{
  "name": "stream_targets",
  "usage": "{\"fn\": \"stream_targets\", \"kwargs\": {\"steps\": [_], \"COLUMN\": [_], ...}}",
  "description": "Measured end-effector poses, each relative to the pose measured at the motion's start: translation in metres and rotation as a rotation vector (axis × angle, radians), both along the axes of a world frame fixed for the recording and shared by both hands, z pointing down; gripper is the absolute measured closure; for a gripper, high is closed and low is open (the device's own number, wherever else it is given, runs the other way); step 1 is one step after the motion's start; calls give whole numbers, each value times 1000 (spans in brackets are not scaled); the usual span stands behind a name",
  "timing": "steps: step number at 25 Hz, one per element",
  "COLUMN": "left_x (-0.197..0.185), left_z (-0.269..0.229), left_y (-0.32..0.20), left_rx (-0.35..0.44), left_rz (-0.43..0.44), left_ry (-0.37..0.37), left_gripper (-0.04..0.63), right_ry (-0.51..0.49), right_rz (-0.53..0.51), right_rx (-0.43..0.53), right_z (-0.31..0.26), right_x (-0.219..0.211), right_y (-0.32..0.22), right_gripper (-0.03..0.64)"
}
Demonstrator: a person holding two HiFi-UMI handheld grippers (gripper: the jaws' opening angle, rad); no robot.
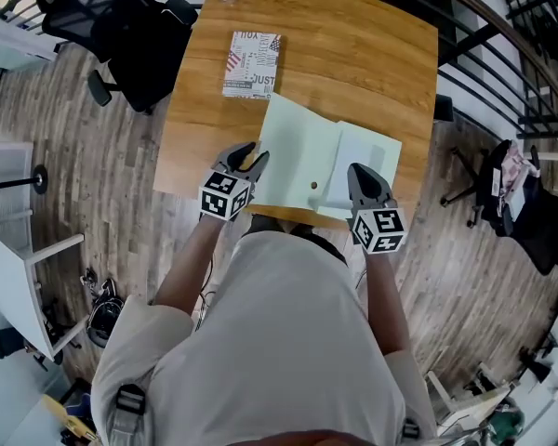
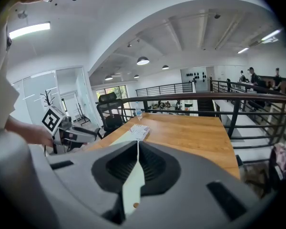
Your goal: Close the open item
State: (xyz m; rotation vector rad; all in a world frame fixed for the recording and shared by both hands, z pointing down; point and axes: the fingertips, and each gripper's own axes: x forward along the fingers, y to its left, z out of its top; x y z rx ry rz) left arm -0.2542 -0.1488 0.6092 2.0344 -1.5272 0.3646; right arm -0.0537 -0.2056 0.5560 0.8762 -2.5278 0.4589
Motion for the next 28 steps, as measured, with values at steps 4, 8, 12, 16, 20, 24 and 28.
{"fn": "stream_targets", "kwargs": {"steps": [4,8,12,16,20,24,28], "left_x": [-5,-7,-10,-15,-14,-9,1], "left_z": [21,44,66,83,93,101,107], "left_y": [-1,-2,-6,-9,-8,-8,-6], "left_rx": [-41,-87,-134,-171,-186,-199,-202], "left_rz": [27,57,72,81,106,141,202], "left_ry": [5,9,30,45,52,83,94], "left_gripper": [453,451,453,451,451,451,451], "right_ry": [9,21,30,36,52,70,85], "right_rz": [17,36,59,84,102,118,137], "right_rx": [-12,-27,-35,-48,-73,-98,-113], "right_z": [7,15,19,26,39,53,62], "right_x": [-4,-5,-5,-5,-3,-5,-5], "right_y": [3,9,10,11,18,26,31], "right_gripper": [606,606,606,606,606,606,606]}}
